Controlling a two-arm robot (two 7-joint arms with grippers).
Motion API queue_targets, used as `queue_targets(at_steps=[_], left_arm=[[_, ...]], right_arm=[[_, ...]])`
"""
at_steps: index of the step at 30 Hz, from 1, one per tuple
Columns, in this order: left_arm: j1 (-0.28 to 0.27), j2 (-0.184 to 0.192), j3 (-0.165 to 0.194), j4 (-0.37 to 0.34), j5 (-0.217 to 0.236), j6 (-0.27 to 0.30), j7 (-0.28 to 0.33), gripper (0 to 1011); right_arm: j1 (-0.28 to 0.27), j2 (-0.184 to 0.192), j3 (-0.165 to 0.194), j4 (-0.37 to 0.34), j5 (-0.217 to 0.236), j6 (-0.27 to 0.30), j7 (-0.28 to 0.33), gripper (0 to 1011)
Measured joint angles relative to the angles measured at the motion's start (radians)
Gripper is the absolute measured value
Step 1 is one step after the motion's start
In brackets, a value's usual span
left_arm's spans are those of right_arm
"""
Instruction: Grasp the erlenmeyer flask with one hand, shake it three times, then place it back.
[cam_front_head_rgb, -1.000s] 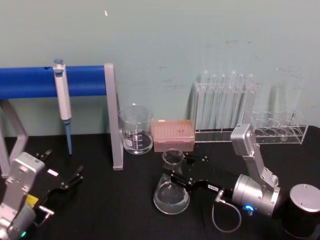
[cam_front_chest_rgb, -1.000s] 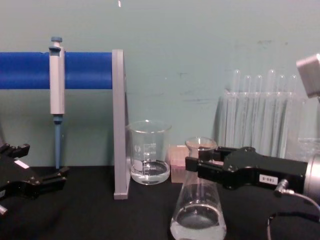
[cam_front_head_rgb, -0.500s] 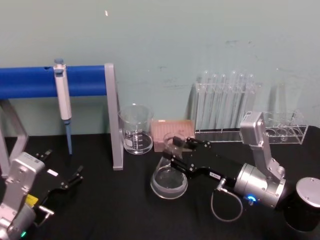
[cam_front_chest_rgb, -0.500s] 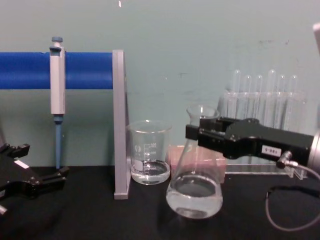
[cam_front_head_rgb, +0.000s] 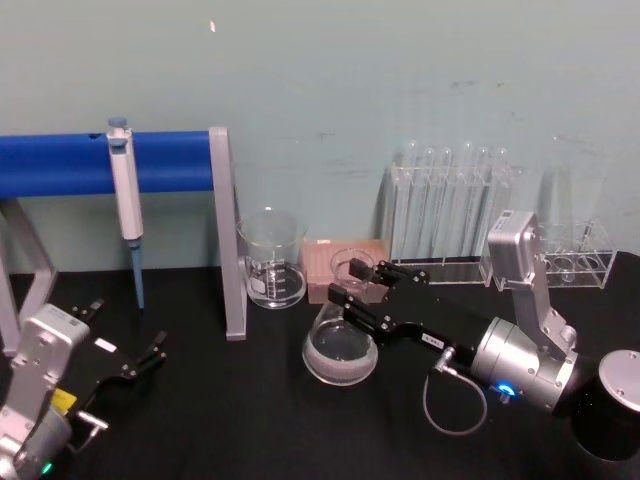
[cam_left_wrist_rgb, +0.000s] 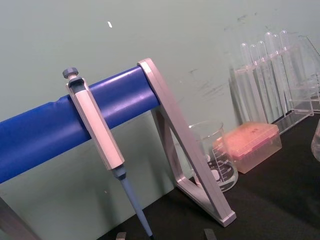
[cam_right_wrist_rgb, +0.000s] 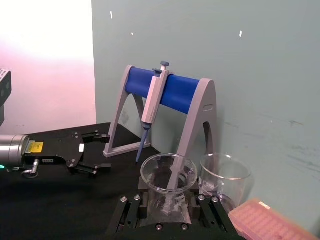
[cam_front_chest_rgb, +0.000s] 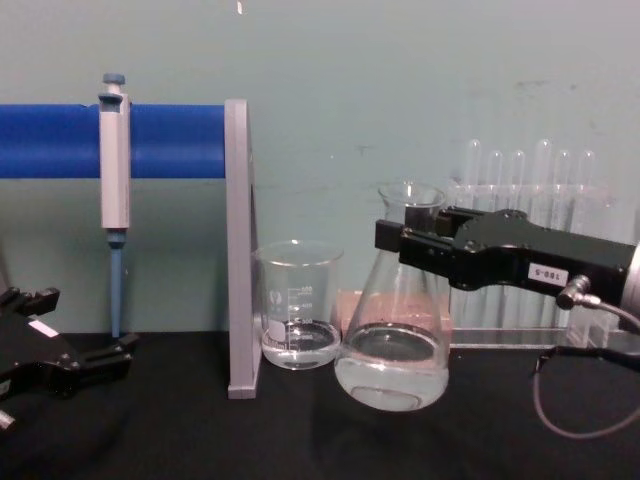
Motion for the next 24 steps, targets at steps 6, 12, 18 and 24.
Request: queue_targets(at_steps=[6, 12, 18, 24], left_arm=[[0.000, 0.000, 0.000, 0.000, 0.000, 0.000, 0.000, 1001], [0.000, 0.000, 0.000, 0.000, 0.000, 0.000, 0.000, 1001], [0.000, 0.000, 0.000, 0.000, 0.000, 0.000, 0.000, 1001], [0.000, 0.000, 0.000, 0.000, 0.000, 0.000, 0.000, 1001]], right_arm=[[-0.005, 0.000, 0.003, -0.004, -0.003, 0.003, -0.010, 449], [-0.007, -0.002, 0.005, -0.005, -0.004, 0.003, -0.015, 449], [-0.007, -0.004, 0.001, -0.004, -0.004, 0.001, -0.004, 449], [-0.009, -0.006, -0.012, -0.017, -0.001, -0.003, 0.014, 449]])
